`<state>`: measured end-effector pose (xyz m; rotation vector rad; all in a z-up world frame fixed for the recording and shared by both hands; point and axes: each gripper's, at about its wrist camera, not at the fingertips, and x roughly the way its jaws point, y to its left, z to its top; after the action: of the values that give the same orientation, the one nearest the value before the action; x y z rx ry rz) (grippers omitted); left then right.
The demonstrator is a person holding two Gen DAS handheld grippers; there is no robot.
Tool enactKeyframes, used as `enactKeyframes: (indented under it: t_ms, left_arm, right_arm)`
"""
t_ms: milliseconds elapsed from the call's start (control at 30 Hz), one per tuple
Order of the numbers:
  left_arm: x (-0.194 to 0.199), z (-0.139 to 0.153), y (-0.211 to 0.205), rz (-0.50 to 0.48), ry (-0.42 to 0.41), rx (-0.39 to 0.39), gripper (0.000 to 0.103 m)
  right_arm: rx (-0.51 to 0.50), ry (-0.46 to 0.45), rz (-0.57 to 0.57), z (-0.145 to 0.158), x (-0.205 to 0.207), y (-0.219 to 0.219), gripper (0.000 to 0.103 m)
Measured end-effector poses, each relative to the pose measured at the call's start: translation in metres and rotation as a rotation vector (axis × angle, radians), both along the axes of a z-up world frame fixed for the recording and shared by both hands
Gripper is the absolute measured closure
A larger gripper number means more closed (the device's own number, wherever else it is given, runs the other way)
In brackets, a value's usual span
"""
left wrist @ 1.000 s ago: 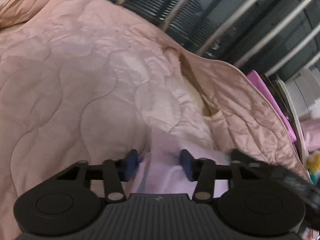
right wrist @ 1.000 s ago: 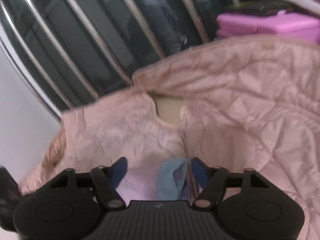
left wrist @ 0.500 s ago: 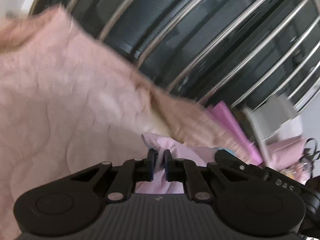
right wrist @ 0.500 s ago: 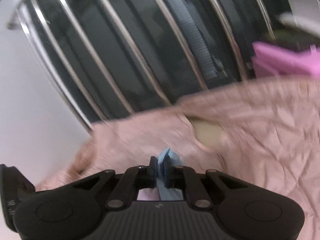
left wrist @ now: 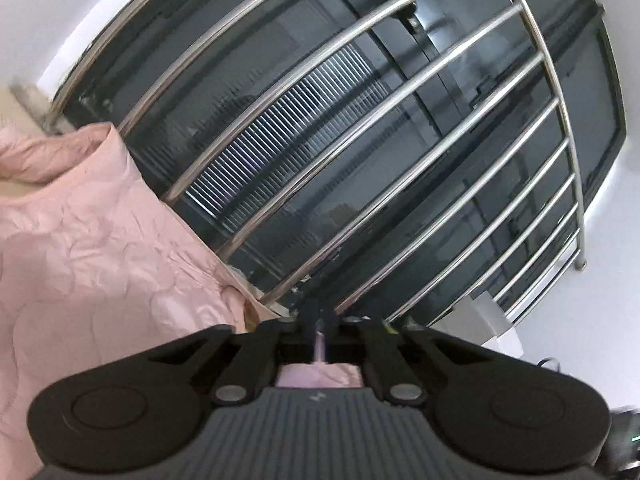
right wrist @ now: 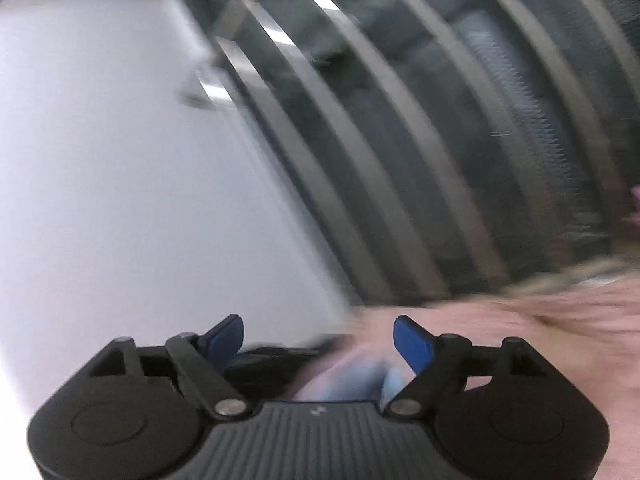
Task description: Fold clothes
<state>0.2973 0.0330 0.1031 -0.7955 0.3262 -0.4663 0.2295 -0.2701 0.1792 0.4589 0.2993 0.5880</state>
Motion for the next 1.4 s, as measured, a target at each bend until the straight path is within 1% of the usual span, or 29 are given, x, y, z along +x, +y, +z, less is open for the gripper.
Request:
enactKeyframes:
  t_ms: [67, 133, 167, 200, 233, 267, 367, 433, 467, 500, 533, 567, 600, 667, 700, 733, 833, 867, 900, 967, 1033, 1100, 1167, 1200, 1233, 1267, 1333, 1367, 1400]
  left_arm:
    - [-0.002, 0.005, -0.001, -0.031, -0.048, -0.014, 0.103]
    - [-0.001, 0.009, -0.008, -0.035, -0.040, 0.064, 0.099]
    - [-0.001, 0.004, -0.013, -0.029, -0.007, 0.112, 0.096]
    - [0.002, 0.004, -0.017, -0.009, 0.040, 0.159, 0.081]
    - [0.004, 0.004, -0.019, 0.016, 0.084, 0.205, 0.055]
    - [0.003, 0.003, -0.019, 0.060, 0.116, 0.246, 0.046]
    - [-0.001, 0.004, -0.015, 0.188, 0.186, 0.366, 0.040]
    - [-0.004, 0.006, -0.008, 0.259, 0.206, 0.417, 0.028]
    - [-0.005, 0.007, -0.004, 0.285, 0.215, 0.430, 0.025]
    - [-0.005, 0.007, -0.002, 0.290, 0.221, 0.426, 0.024]
    - [-0.006, 0.007, 0.000, 0.294, 0.226, 0.421, 0.024]
    - [-0.006, 0.008, 0.002, 0.298, 0.232, 0.417, 0.024]
    - [-0.006, 0.008, 0.003, 0.303, 0.237, 0.413, 0.023]
    - [-0.006, 0.009, 0.007, 0.311, 0.248, 0.404, 0.023]
    - [-0.006, 0.009, 0.008, 0.314, 0.253, 0.402, 0.023]
    - [-0.005, 0.008, 0.008, 0.311, 0.260, 0.408, 0.023]
    - [0.000, 0.003, 0.004, 0.297, 0.278, 0.414, 0.023]
    - [0.004, -0.001, 0.002, 0.288, 0.286, 0.421, 0.023]
    - [0.005, -0.003, 0.001, 0.284, 0.291, 0.429, 0.023]
    - [0.007, -0.006, 0.000, 0.296, 0.301, 0.443, 0.022]
    - [0.006, -0.006, 0.003, 0.315, 0.303, 0.440, 0.022]
    - [0.004, -0.006, 0.008, 0.332, 0.306, 0.432, 0.021]
    - [0.003, -0.005, 0.012, 0.347, 0.310, 0.430, 0.021]
    - [0.003, -0.005, 0.012, 0.353, 0.313, 0.435, 0.021]
    - [0.003, -0.005, 0.012, 0.352, 0.316, 0.439, 0.021]
    - [0.004, -0.006, 0.012, 0.352, 0.318, 0.443, 0.021]
    - [0.005, -0.006, 0.011, 0.349, 0.319, 0.449, 0.021]
    - [0.005, -0.006, 0.011, 0.347, 0.319, 0.451, 0.020]
    - [0.006, -0.006, 0.010, 0.345, 0.319, 0.452, 0.020]
  right_arm:
    - [-0.045, 0.080, -0.074, -0.014, 0.012, -0.003, 0.022]
    - [-0.068, 0.155, -0.114, -0.029, 0.027, -0.002, 0.024]
    - [-0.097, 0.189, -0.127, -0.036, 0.033, 0.001, 0.024]
    - [-0.132, 0.215, -0.126, -0.042, 0.036, 0.007, 0.024]
    - [-0.168, 0.234, -0.103, -0.043, 0.039, 0.016, 0.024]
    - [-0.206, 0.246, -0.056, -0.046, 0.043, 0.025, 0.024]
    - [-0.361, 0.283, 0.144, -0.070, 0.045, 0.055, 0.014]
    - [-0.475, 0.332, 0.211, -0.093, 0.050, 0.078, 0.016]
    - [-0.519, 0.350, 0.229, -0.103, 0.053, 0.088, 0.020]
    - [-0.541, 0.353, 0.238, -0.111, 0.053, 0.095, 0.035]
    - [-0.565, 0.349, 0.238, -0.118, 0.053, 0.100, 0.047]
    - [-0.587, 0.340, 0.213, -0.121, 0.059, 0.104, 0.072]
    - [-0.568, 0.340, 0.163, -0.121, 0.065, 0.102, 0.087]
    - [-0.385, 0.348, -0.022, -0.110, 0.074, 0.070, 0.099]
    - [-0.291, 0.342, -0.131, -0.103, 0.074, 0.050, 0.099]
    - [-0.240, 0.342, -0.232, -0.100, 0.071, 0.032, 0.100]
    - [-0.303, 0.393, -0.429, -0.109, 0.066, 0.005, 0.092]
    - [-0.305, 0.410, -0.450, -0.110, 0.065, 0.001, 0.090]
    - [-0.300, 0.415, -0.458, -0.111, 0.064, -0.002, 0.083]
    - [-0.245, 0.336, -0.375, -0.098, 0.059, 0.005, 0.071]
    - [-0.263, 0.200, -0.135, -0.082, 0.046, 0.028, 0.062]
    - [-0.391, 0.087, 0.141, -0.077, 0.027, 0.074, 0.037]
    - [-0.573, -0.021, 0.299, -0.085, 0.008, 0.120, 0.029]
    - [-0.663, -0.057, 0.367, -0.094, 0.000, 0.141, 0.031]
    - [-0.734, -0.065, 0.417, -0.105, -0.003, 0.158, 0.031]
    - [-0.784, -0.044, 0.427, -0.113, -0.001, 0.168, 0.035]
    - [-0.865, 0.031, 0.395, -0.133, 0.008, 0.179, 0.055]
    - [-0.880, 0.068, 0.380, -0.142, 0.011, 0.180, 0.070]
    - [-0.865, 0.099, 0.371, -0.147, 0.013, 0.175, 0.076]
